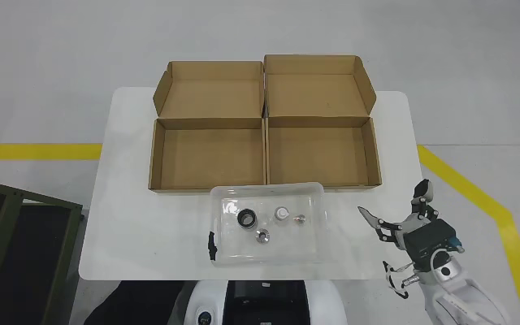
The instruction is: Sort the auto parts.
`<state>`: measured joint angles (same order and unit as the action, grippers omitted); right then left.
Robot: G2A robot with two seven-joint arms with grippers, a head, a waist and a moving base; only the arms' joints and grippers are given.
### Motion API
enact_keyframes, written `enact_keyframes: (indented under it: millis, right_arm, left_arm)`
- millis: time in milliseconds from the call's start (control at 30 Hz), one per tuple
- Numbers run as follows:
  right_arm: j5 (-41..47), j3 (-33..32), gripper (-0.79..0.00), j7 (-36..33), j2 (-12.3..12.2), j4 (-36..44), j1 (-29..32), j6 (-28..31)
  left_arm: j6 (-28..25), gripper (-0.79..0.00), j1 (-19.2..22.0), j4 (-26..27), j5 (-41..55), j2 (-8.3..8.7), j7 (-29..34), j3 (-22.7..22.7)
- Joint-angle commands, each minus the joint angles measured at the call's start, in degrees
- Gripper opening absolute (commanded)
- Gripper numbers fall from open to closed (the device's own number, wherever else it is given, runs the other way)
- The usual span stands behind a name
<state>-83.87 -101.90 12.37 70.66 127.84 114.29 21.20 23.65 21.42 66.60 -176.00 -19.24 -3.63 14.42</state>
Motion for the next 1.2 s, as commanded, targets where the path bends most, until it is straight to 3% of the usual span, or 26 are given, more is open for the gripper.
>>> enact_keyframes:
  millis: [0, 667, 867, 1167]
  right_arm:
    - [0.0, 0.0, 0.0, 0.0, 0.0, 0.0, 0.0, 0.0]
    - [0.8, 0.7, 0.0, -1.2, 0.0, -0.3, -0.5, 0.4]
    - [1.1, 4.2, 0.0, -6.2, -0.6, -0.1, -3.9, 9.5]
    - [4.6, 14.5, 0.0, -13.6, -1.0, -2.0, -12.0, 18.1]
  left_arm:
    - [0.0, -0.001, 0.0, 0.0, 0.0, 0.0, 0.0, 0.0]
    - [0.0, 0.0, 0.0, 0.0, 0.0, 0.0, 0.0, 0.0]
    - [0.0, 0.0, 0.0, 0.0, 0.0, 0.0, 0.0, 0.0]
    - [0.0, 0.0, 0.0, 0.0, 0.0, 0.0, 0.0, 0.0]
